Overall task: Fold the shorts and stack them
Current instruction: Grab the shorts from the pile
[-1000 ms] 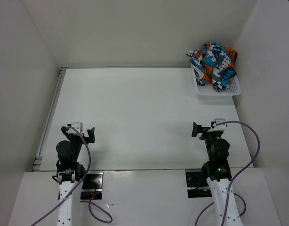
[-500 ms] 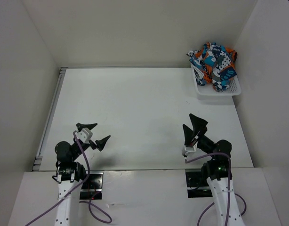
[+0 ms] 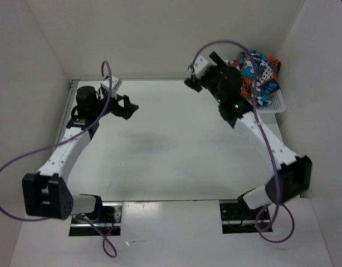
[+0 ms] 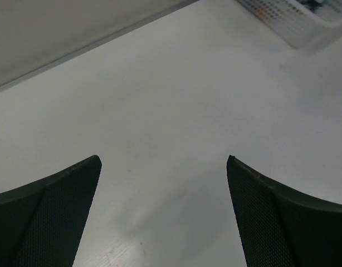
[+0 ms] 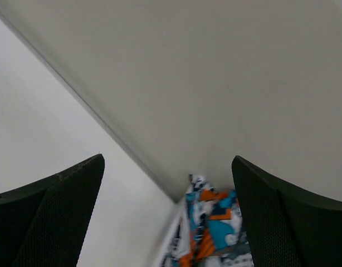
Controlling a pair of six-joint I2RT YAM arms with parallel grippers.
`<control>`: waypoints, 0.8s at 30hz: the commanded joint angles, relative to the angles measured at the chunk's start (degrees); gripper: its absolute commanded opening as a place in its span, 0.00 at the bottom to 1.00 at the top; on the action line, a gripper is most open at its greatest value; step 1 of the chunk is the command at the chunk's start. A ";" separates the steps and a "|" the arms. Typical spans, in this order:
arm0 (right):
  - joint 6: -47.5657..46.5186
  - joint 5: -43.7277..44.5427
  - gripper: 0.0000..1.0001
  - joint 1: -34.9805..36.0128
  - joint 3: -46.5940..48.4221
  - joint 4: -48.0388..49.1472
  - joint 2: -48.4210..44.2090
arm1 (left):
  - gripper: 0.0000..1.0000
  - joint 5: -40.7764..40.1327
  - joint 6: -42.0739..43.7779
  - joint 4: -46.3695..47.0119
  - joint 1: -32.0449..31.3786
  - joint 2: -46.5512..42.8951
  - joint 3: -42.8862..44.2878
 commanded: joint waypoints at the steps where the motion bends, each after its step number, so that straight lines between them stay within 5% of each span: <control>1: 24.47 19.56 1.00 -0.42 14.79 -13.86 14.04 | 1.00 -10.30 0.32 -5.15 -1.78 8.41 7.98; 7: 42.13 23.33 0.97 -7.36 38.00 -24.94 37.07 | 1.00 -14.79 0.32 -19.27 -4.78 24.23 25.53; 10: 47.60 27.38 0.96 -10.71 48.90 -30.11 45.28 | 1.00 -13.83 0.32 -18.95 -5.30 26.88 27.41; 12: 49.11 29.23 0.89 -13.87 52.61 -30.14 50.39 | 1.00 -13.83 0.32 -18.16 -5.92 27.57 27.41; 24: 48.24 28.09 0.86 -18.09 73.16 -33.12 68.13 | 1.00 -14.44 0.32 -18.15 -6.45 34.08 30.58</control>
